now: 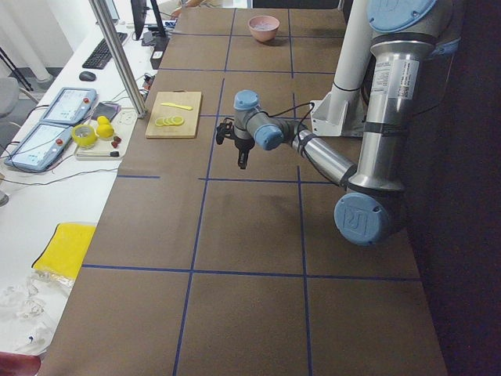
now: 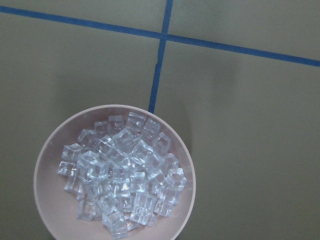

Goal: Put ice and strawberries in cup
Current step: 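Carry the strawberry with the left gripper over the light-blue cup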

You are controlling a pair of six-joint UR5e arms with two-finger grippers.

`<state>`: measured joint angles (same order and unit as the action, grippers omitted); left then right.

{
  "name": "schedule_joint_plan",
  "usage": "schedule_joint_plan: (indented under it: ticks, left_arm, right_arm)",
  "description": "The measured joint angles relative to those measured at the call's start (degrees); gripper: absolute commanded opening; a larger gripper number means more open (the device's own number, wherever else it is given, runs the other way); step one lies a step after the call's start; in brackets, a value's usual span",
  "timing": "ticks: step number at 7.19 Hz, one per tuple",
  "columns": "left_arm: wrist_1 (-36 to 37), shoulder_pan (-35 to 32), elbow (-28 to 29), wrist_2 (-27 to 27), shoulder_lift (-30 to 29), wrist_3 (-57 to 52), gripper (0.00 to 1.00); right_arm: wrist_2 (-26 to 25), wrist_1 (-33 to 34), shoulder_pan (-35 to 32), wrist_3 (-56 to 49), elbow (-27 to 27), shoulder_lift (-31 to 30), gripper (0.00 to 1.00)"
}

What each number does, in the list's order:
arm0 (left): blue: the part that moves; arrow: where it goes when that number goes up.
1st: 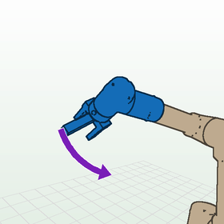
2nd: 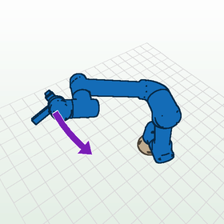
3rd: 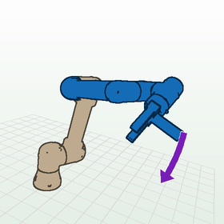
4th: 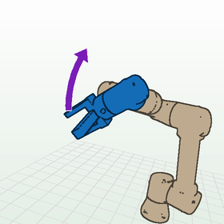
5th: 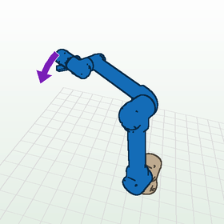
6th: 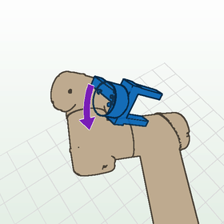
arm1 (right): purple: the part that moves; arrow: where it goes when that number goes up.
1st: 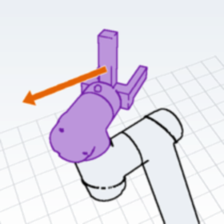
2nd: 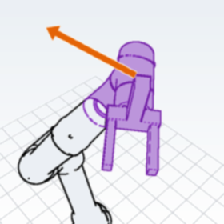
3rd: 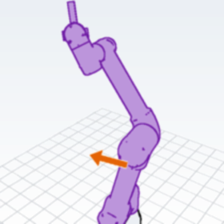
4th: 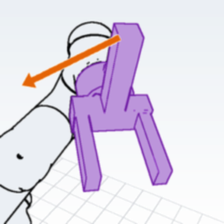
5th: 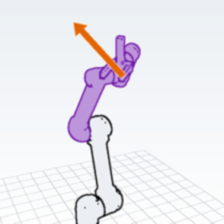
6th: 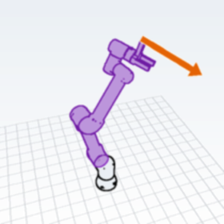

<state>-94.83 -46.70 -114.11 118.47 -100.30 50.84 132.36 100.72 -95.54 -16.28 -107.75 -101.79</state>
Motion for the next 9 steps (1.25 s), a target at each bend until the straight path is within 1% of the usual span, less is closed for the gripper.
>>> schedule_joint_plan:
  ticks: [1, 2, 3, 4, 5, 7, 8, 9]
  left_arm:
    - [5.7, 1.2, -0.2, -0.1, -6.0, 4.3, 0.00]
    - [10.6, 3.8, -0.1, -0.3, -11.7, 9.8, 0.00]
    - [13.7, 6.7, 0.5, -0.9, -16.6, 15.8, 0.00]
    - [15.1, 9.8, 2.4, -2.7, -21.6, 21.8, 0.00]
    - [15.6, 12.7, 6.1, -5.2, -26.9, 26.8, 0.01]
    - [15.4, 16.4, 16.9, -9.5, -37.2, 33.2, 0.04]
    - [15.0, 17.8, 22.2, -11.2, -41.3, 35.0, 0.06]
    - [14.2, 18.5, 25.6, -11.9, -43.6, 35.9, 0.09]
  right_arm:
    - [0.0, 0.0, 0.0, 0.1, -0.3, 0.0, 1.00]
    - [0.0, 0.0, 0.0, 0.1, -0.5, -0.1, 1.00]
    - [0.0, 0.0, 0.0, 0.2, -0.6, -0.1, 1.00]
    - [0.0, 0.0, 0.0, 0.2, -0.7, -0.1, 1.00]
    - [0.0, 0.1, 0.0, 0.2, -0.8, -0.1, 1.00]
    - [0.0, 0.1, 0.0, 0.2, -1.0, -0.1, 1.00]
    - [-0.1, 0.1, 0.0, 0.2, -1.0, -0.1, 1.00]
    - [-0.1, 0.1, 0.0, 0.1, -1.0, -0.1, 1.00]
